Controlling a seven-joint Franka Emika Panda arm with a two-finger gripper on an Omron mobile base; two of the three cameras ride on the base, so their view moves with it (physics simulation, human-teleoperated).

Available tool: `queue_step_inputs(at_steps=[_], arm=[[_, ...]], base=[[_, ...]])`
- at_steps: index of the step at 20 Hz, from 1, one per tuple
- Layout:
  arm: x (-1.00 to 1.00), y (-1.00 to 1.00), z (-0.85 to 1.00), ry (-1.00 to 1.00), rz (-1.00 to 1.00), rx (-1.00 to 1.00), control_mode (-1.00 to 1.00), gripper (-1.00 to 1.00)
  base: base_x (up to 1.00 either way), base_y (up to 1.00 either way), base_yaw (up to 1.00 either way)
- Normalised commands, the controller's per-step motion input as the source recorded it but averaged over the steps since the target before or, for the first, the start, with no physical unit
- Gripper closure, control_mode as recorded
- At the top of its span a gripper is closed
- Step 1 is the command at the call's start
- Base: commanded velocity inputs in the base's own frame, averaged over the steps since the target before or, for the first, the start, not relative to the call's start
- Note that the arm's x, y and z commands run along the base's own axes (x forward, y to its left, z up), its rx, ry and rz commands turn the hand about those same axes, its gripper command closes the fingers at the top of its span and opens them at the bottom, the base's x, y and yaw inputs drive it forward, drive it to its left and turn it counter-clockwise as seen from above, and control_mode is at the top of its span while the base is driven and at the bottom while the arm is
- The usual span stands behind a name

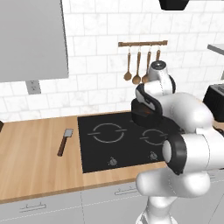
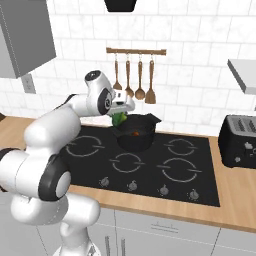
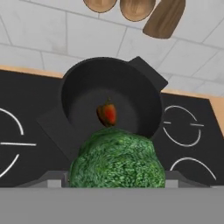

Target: Put the bell pepper and broccoli in the pot. Retrieve the spatula and lightly stir the vegetables in the pot.

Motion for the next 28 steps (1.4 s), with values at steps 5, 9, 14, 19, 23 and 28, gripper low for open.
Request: queue_step_inputs(at_steps=[5, 9, 14, 19, 23, 28], arm=[[0.21, 0.00, -0.22, 0.01, 0.00, 0.00, -1.00, 1.00], [0.27, -0.01, -0.17, 0.00, 0.01, 0.00, -1.00, 1.00], [0.28, 0.00, -0.13, 0.00, 0.01, 0.00, -1.00, 1.00], [0.20, -0.07, -0.17, 0.00, 0.02, 0.00, -1.00, 1.00], [0.15, -0.17, -0.26, 0.00, 0.04, 0.00, -1.00, 1.00], [0.14, -0.16, -0.21, 0.00, 0.04, 0.00, -1.00, 1.00]], base=[[0.00, 0.00, 0.00], [0.00, 0.00, 0.00], [0.00, 0.00, 0.00], [0.00, 0.00, 0.00], [0.00, 0.00, 0.00], [0.00, 0.00, 0.00]])
